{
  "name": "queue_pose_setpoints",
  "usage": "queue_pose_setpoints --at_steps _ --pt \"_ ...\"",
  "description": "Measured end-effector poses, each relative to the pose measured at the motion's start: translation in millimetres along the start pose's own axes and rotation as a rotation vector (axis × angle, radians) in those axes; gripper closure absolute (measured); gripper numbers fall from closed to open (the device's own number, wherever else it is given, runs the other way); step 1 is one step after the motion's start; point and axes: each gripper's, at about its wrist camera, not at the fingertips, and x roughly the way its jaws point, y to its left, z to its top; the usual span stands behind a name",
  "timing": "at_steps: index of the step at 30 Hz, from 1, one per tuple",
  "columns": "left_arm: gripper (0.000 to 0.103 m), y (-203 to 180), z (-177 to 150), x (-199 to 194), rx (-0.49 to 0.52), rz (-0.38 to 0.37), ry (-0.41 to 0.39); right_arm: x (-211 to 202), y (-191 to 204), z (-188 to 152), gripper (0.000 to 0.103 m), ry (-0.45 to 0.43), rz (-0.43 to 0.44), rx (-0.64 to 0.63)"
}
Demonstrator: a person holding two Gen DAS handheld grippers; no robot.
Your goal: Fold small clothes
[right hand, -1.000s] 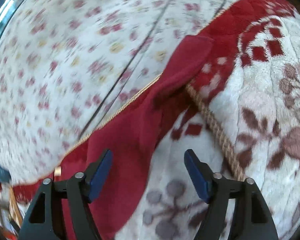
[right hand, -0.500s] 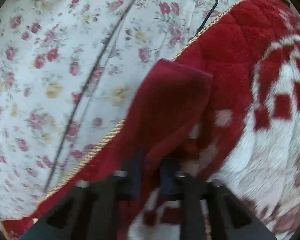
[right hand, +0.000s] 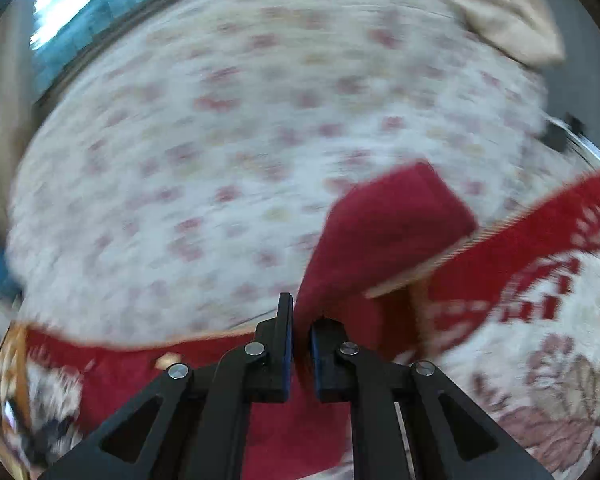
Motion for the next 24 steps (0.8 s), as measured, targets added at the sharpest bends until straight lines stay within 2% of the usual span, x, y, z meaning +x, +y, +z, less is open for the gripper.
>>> queue_pose_setpoints --at_steps 4,6,9,10,11,12,13,15,16,19,20,24 --pt "0.000 2 1 -3 -0.007 -0.009 -0.012 29 85 -43 0.095 0.094 0.151 -0.126" --pt "0.000 1 2 -3 -0.003 -0.018 -0.008 54 133 -79 0.094 0.145 0.180 -0.209" --pt "0.000 0 1 -2 0.002 -0.031 0.002 92 177 -134 0.093 0.240 0.211 -0.277" --pt "0.000 0 1 -2 0.002 -0.039 0.003 106 190 -153 0.089 0.290 0.218 -0.312" --pt "0.000 -1 1 -3 0.002 -0.050 0.002 117 195 -165 0.071 0.341 0.227 -0.340" --pt "0.000 -1 1 -4 0.002 -0.060 0.001 123 200 -177 0.061 0.390 0.230 -0.361" --pt "0.000 -1 1 -5 0.003 -0.070 -0.001 123 200 -183 0.053 0.402 0.233 -0.367" --pt "0.000 -3 0 -9 0.005 -0.099 -0.015 107 195 -184 0.048 0.367 0.239 -0.389" --pt "0.000 -5 0 -9 0.008 -0.106 -0.018 99 189 -181 0.043 0.355 0.235 -0.387" --pt "0.000 -17 -5 -8 0.049 -0.127 -0.006 67 158 -167 0.022 0.266 0.227 -0.307" --pt "0.000 -24 -8 -7 0.073 -0.129 0.009 57 143 -162 0.018 0.240 0.226 -0.263" --pt "0.000 -50 -18 -10 0.139 -0.166 0.032 41 89 -152 0.018 0.196 0.228 -0.112"
